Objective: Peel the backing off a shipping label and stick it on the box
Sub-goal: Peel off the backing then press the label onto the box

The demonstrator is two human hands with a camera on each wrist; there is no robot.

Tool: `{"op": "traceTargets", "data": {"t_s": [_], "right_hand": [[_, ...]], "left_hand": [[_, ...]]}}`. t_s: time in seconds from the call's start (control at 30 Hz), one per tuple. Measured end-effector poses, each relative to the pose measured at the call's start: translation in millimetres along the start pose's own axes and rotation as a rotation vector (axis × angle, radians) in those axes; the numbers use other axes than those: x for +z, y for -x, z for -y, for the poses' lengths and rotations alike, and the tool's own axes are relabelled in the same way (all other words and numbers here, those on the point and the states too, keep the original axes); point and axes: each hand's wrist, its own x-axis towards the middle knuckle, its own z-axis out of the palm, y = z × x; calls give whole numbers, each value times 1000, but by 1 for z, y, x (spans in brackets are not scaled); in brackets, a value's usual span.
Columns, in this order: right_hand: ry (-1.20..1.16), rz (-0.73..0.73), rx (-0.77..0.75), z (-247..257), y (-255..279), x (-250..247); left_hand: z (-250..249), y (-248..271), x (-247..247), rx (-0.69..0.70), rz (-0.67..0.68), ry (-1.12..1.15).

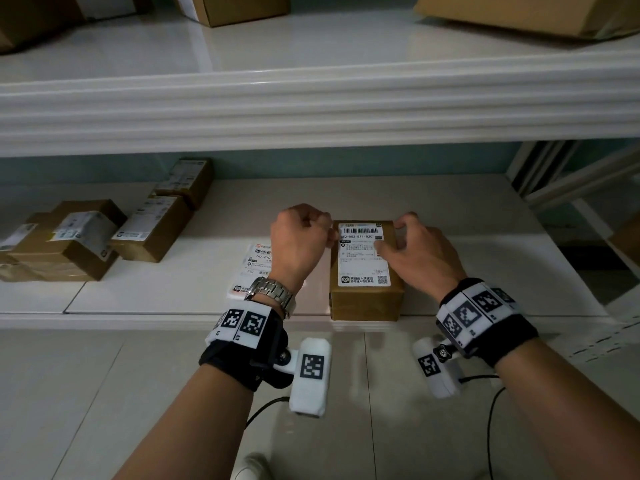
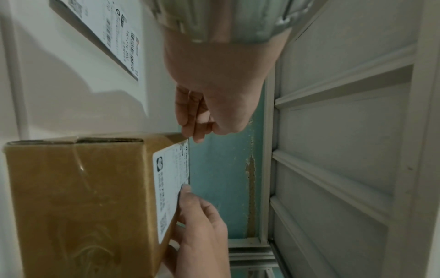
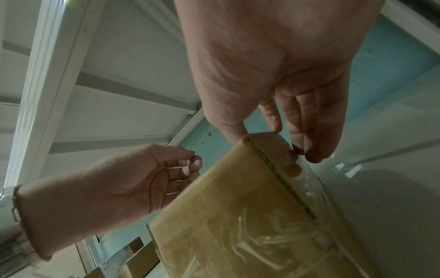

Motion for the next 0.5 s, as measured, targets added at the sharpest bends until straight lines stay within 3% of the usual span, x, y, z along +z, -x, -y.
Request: {"op": "traceTargets", "data": {"t_s": [0.33,0.5], "right_hand": [[-81,17,-25,-1,0,-3],[-108,-117,-29,-1,-3,-4]], "left_hand": [[-2,1,-5,-24,-8,12],[-4,1,-7,-63,-41,121]]}}
